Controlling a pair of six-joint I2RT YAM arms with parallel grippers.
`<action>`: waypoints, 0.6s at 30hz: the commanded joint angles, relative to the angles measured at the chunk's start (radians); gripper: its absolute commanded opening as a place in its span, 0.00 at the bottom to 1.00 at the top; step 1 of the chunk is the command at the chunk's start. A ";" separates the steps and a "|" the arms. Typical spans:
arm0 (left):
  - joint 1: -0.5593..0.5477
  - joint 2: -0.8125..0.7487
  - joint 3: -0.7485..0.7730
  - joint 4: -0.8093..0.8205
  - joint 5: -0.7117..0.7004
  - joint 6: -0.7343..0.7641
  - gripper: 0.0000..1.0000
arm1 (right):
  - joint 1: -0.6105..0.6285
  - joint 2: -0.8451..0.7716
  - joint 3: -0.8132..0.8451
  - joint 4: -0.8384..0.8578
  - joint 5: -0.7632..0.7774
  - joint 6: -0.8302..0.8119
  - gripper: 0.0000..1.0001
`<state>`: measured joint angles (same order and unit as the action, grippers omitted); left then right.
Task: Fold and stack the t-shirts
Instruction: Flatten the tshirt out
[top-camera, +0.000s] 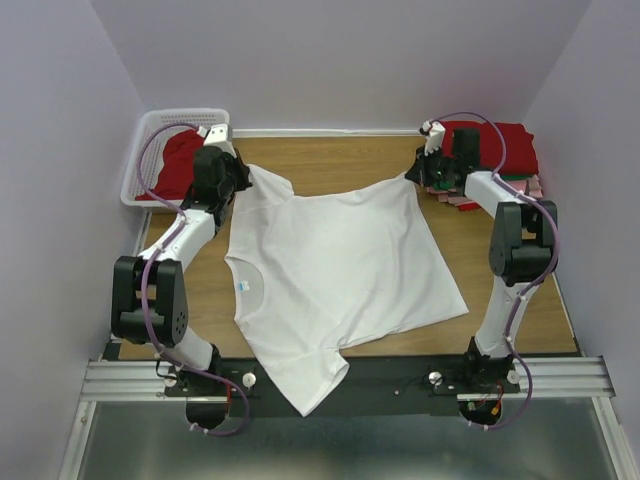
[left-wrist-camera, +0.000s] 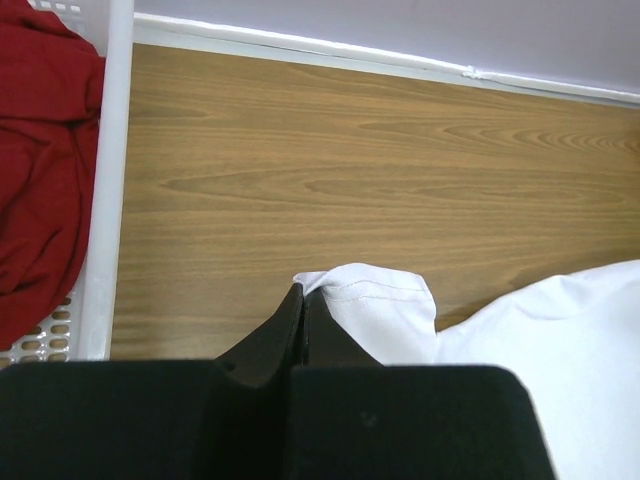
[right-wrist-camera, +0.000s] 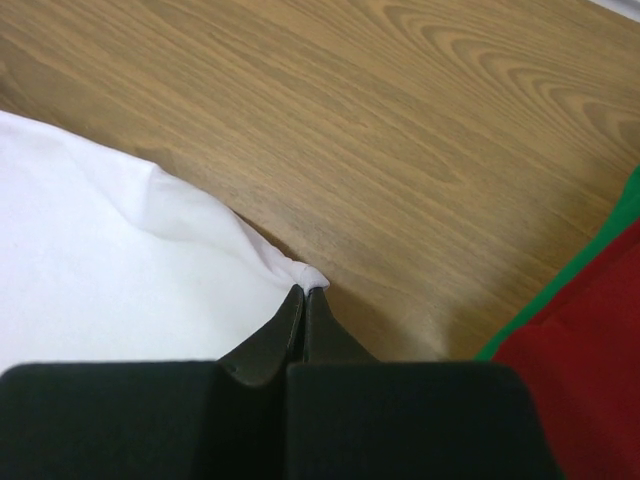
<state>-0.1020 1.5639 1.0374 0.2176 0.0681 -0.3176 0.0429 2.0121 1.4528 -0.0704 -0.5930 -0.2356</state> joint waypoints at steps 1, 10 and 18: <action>0.007 -0.056 -0.026 -0.049 0.035 0.022 0.00 | 0.003 -0.058 -0.040 0.023 -0.010 -0.011 0.00; 0.007 0.045 0.010 -0.123 0.044 0.032 0.00 | 0.003 -0.108 -0.109 0.043 -0.021 0.002 0.00; 0.007 0.012 -0.003 -0.136 0.058 0.055 0.00 | -0.006 -0.164 -0.149 0.041 -0.039 -0.014 0.00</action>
<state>-0.1009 1.6115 1.0283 0.0940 0.0982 -0.2901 0.0429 1.9049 1.3239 -0.0483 -0.5945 -0.2363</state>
